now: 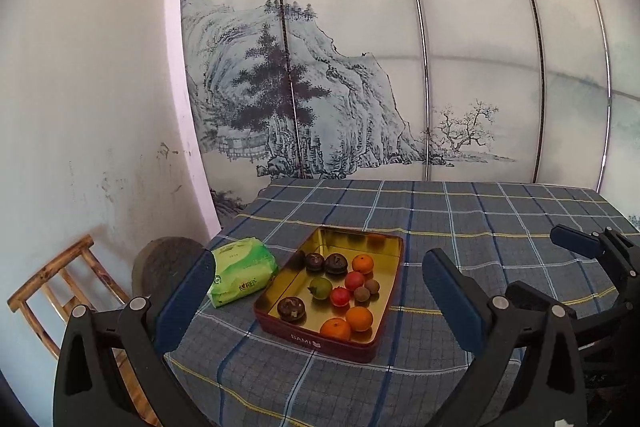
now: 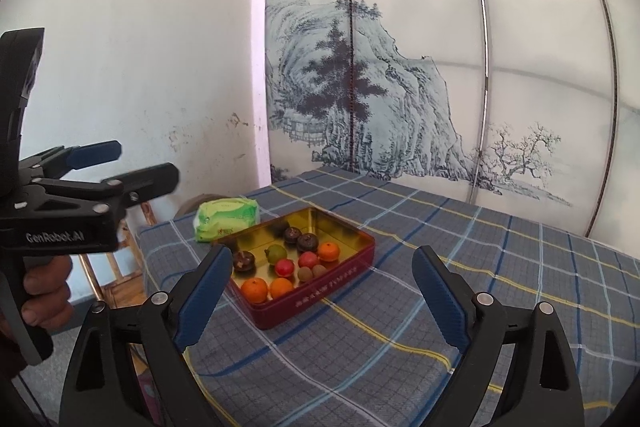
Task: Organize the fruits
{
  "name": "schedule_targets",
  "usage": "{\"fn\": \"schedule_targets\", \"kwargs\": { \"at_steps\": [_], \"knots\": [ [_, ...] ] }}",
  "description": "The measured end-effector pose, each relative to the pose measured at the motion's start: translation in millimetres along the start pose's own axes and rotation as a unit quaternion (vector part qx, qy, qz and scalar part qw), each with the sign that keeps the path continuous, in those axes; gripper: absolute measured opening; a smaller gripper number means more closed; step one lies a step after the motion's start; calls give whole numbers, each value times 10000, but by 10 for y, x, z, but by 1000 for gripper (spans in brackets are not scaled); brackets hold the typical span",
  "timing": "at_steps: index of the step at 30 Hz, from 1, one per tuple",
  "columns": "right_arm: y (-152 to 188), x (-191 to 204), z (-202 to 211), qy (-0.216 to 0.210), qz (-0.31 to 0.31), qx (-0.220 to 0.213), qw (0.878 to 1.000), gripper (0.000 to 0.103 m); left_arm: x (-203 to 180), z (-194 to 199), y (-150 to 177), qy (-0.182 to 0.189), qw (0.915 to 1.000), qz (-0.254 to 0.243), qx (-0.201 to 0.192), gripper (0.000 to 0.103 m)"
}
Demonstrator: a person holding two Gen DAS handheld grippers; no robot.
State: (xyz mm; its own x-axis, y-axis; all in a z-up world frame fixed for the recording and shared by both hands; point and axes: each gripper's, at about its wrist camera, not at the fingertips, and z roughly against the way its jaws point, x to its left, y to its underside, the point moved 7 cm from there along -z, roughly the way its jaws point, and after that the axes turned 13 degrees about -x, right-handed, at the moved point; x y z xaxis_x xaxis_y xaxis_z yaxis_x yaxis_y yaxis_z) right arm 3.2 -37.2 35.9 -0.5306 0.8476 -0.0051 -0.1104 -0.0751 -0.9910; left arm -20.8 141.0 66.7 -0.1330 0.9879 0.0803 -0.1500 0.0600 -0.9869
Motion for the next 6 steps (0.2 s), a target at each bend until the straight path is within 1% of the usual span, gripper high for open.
{"fn": "schedule_targets", "kwargs": {
  "at_steps": [3,4,6],
  "knots": [
    [172,-321,-103,255,39,288,9993,92,63,-37,10,-269,9996,-41,-49,103],
    [284,-535,-159,466,91,458,9978,92,79,-41,10,-299,9995,-57,-59,103],
    [484,-898,-257,706,105,840,9939,92,94,-52,19,-303,9995,-37,-12,103]
  ]
}}
